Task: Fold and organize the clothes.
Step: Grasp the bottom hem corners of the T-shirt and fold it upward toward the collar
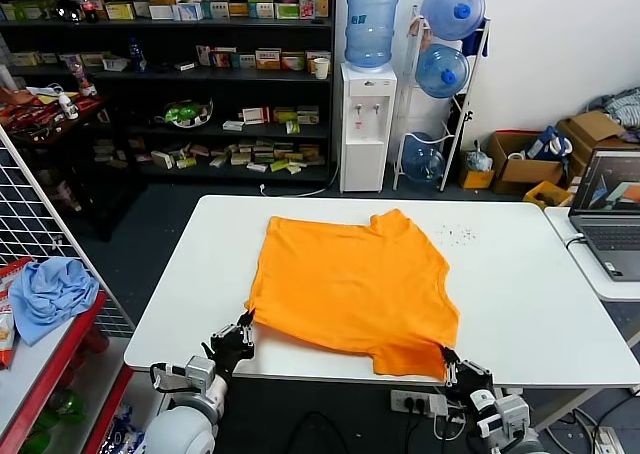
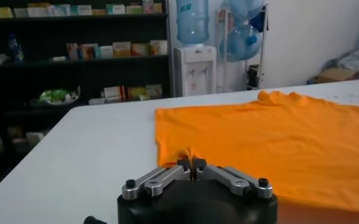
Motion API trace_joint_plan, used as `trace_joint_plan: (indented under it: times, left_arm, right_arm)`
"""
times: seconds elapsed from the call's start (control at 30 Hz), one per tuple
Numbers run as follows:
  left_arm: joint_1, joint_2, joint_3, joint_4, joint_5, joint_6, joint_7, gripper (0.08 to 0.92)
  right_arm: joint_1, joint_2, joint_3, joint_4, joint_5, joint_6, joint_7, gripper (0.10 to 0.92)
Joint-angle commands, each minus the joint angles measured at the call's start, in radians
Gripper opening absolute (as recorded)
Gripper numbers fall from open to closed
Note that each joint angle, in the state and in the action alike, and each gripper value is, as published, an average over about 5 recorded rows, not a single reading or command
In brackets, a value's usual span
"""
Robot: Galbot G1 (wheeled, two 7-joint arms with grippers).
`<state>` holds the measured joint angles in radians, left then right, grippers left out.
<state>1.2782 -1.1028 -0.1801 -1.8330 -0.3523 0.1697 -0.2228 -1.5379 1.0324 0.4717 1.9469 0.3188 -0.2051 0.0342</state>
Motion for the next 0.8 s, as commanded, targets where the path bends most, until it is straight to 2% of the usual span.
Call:
trace_joint_plan:
  times: [0.03, 0.43, 0.8]
  left_arm:
    - [-0.127, -0.05, 0.008, 0.136, 0.053, -0.051, 0.008, 0.105]
    - [-0.318, -0.072, 0.047, 0.338, 0.063, -0.071, 0.023, 0.105]
    - [-0.358, -0.066, 0.088, 0.402, 0.058, -0.064, 0.045, 0.105]
  right_arm:
    - [0.138, -0.016, -0.004, -0.124, -0.003, 0.075, -0.008, 0.125]
    - [0.455, -0.026, -0.119, -0.397, 0.047, 0.069, -0.003, 0.125]
    - [0.661, 0.021, -0.274, -0.575, 0.04, 0.059, -0.014, 0.125]
